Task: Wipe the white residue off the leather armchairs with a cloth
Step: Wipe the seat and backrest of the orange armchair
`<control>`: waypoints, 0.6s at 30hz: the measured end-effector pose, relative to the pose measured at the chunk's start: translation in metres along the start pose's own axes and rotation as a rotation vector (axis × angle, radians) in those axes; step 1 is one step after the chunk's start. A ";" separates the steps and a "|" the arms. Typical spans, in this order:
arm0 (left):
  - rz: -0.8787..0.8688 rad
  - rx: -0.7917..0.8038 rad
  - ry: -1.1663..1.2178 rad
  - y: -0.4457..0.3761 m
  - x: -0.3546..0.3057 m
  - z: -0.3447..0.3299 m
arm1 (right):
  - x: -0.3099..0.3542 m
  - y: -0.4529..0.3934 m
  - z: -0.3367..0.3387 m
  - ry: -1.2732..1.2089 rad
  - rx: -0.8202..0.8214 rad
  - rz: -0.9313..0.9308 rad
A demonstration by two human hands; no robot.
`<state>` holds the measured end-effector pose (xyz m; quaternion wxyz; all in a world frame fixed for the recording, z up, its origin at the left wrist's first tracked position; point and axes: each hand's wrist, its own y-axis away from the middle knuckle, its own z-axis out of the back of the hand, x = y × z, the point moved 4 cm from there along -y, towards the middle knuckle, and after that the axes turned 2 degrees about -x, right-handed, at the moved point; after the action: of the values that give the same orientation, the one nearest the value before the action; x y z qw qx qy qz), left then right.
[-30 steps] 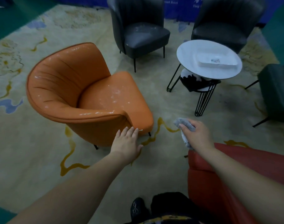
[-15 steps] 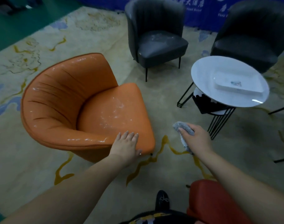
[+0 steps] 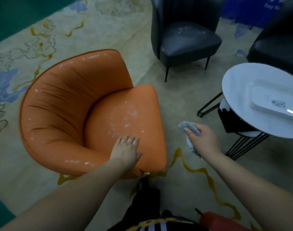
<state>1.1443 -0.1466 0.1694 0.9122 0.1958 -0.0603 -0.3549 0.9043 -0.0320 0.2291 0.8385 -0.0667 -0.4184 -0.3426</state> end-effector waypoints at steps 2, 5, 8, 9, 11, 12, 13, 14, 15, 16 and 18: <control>0.018 -0.025 0.047 -0.022 0.012 0.007 | 0.014 -0.022 -0.006 -0.003 0.014 0.010; 0.060 -0.028 0.107 -0.044 0.035 0.013 | 0.040 -0.058 -0.020 0.068 0.043 0.045; 0.131 -0.010 0.149 -0.058 0.065 0.016 | 0.065 -0.095 -0.042 0.022 0.084 0.070; 0.140 -0.014 0.145 -0.062 0.074 0.018 | 0.071 -0.105 -0.050 0.018 0.081 0.090; 0.160 -0.042 0.122 -0.070 0.090 0.024 | 0.083 -0.125 -0.067 0.068 0.084 0.135; 0.175 -0.057 0.121 -0.075 0.098 0.027 | 0.087 -0.135 -0.077 0.082 0.110 0.145; 0.193 -0.068 0.127 -0.079 0.105 0.030 | 0.091 -0.145 -0.087 0.090 0.152 0.153; 0.216 -0.076 0.137 -0.083 0.112 0.032 | 0.096 -0.156 -0.098 0.091 0.192 0.164; 0.246 -0.080 0.151 -0.087 0.118 0.032 | 0.101 -0.168 -0.108 0.095 0.221 0.177; 0.283 -0.082 0.171 -0.091 0.124 0.031 | 0.105 -0.180 -0.118 0.103 0.248 0.193; 0.383 -0.069 0.230 -0.097 0.136 0.027 | 0.114 -0.207 -0.141 0.143 0.331 0.232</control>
<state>1.1776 -0.3120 0.1517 0.9700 0.1886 0.0204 -0.1522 0.9140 -0.3040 0.1875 0.8994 0.0489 -0.3979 -0.1741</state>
